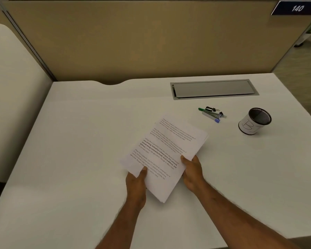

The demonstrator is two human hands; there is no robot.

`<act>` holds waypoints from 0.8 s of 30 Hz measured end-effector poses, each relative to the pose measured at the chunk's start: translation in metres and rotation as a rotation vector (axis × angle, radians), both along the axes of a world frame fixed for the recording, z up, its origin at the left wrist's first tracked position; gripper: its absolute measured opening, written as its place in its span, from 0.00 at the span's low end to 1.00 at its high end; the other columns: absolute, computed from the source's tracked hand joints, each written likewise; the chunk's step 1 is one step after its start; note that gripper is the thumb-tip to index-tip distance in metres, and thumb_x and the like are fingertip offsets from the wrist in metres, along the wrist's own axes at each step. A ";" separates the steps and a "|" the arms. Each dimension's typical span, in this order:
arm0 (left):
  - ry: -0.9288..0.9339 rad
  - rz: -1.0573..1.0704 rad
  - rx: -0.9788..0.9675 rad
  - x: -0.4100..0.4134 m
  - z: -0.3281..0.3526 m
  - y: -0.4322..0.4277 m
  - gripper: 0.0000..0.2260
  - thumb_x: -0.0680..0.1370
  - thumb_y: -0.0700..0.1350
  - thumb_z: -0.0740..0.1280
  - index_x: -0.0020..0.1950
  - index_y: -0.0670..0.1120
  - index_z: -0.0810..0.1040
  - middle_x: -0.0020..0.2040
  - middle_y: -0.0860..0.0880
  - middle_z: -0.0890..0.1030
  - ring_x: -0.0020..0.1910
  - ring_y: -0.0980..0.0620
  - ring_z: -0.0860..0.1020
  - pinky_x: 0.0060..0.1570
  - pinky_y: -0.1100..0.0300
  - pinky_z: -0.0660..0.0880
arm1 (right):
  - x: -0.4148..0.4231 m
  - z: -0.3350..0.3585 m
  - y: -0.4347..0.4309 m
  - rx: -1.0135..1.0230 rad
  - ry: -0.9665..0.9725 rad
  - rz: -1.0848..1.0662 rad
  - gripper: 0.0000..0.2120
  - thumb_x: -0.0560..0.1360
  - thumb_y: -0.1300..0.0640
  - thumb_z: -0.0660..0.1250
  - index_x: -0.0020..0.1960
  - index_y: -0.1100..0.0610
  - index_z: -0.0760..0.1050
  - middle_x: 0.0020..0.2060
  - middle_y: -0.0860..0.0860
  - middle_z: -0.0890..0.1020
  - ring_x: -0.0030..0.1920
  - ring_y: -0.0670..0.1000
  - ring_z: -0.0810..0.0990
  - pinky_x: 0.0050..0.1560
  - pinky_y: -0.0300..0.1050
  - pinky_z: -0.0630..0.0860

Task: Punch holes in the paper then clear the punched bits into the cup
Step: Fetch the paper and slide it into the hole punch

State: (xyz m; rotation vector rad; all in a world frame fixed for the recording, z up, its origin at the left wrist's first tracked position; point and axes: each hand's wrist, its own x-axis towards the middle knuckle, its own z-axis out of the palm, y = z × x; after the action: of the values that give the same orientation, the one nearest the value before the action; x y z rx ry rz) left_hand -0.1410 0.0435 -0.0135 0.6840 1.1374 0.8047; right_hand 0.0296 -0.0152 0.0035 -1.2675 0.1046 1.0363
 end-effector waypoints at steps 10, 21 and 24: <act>0.112 -0.282 -0.008 -0.023 -0.006 0.043 0.13 0.80 0.35 0.64 0.62 0.46 0.77 0.54 0.46 0.85 0.50 0.46 0.84 0.42 0.54 0.82 | 0.089 0.006 -0.038 0.023 0.083 0.101 0.19 0.75 0.56 0.64 0.64 0.62 0.76 0.57 0.59 0.82 0.54 0.57 0.82 0.50 0.48 0.80; 0.189 -0.493 -0.019 -0.010 -0.007 0.071 0.13 0.78 0.35 0.65 0.62 0.45 0.77 0.53 0.44 0.85 0.49 0.42 0.84 0.44 0.48 0.82 | 0.125 0.005 -0.017 -0.339 -0.287 0.678 0.09 0.78 0.58 0.65 0.56 0.60 0.78 0.50 0.58 0.84 0.45 0.55 0.85 0.41 0.47 0.81; 0.218 -0.495 0.013 -0.004 -0.007 0.075 0.13 0.78 0.36 0.65 0.61 0.47 0.77 0.52 0.45 0.85 0.48 0.43 0.85 0.45 0.47 0.82 | 0.121 -0.005 -0.016 -0.366 -0.401 0.635 0.11 0.79 0.60 0.64 0.60 0.62 0.76 0.53 0.58 0.83 0.48 0.56 0.84 0.46 0.49 0.81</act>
State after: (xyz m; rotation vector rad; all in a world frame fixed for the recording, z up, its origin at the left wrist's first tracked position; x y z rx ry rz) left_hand -0.1446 0.1186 -0.0209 1.0319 1.0915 0.3223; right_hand 0.1503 -0.0307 -0.0018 -1.8858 -0.4633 1.3072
